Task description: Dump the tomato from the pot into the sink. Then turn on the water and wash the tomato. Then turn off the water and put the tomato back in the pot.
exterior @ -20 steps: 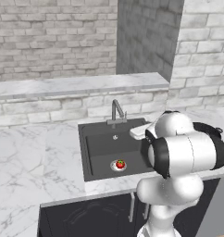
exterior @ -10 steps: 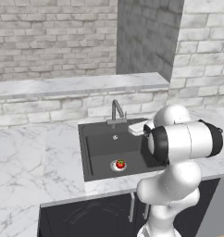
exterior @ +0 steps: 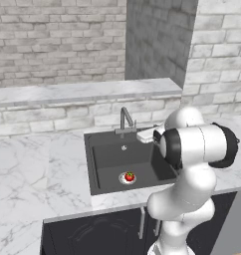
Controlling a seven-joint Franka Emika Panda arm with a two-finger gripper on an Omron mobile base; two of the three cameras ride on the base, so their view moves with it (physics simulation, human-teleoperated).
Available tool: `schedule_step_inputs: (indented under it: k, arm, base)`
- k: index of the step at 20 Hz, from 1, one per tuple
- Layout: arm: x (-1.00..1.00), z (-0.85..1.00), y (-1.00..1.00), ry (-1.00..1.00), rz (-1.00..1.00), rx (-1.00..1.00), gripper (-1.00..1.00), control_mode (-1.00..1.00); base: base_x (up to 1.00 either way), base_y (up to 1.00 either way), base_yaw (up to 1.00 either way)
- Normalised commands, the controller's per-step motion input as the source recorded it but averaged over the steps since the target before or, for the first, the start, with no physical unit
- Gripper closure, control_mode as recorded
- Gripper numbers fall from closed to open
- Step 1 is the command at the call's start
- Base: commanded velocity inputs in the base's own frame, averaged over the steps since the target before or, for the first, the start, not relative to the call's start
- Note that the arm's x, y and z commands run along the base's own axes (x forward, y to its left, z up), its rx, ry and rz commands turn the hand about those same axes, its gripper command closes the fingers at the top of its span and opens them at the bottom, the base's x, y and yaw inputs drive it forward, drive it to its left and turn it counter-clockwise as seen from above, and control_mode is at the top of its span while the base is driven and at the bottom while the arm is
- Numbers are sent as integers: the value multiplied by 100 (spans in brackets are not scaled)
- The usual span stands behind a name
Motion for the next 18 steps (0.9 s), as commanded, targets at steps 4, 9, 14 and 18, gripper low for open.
schedule_step_inputs:
  k: [4, 9, 14, 18]
  arm:
    - [34, 0, 0, 0, 0, 0, -100, -100]
    - [41, 0, 0, 0, 0, 0, -100, -100]
    - [33, -6, 3, -2, 0, 0, -100, -100]
    - [23, -23, 1, -4, 0, 0, -100, -100]
  base:
    - [0, 0, 0]
    - [0, 0, 0]
    - [0, 0, 0]
    - [0, 0, 0]
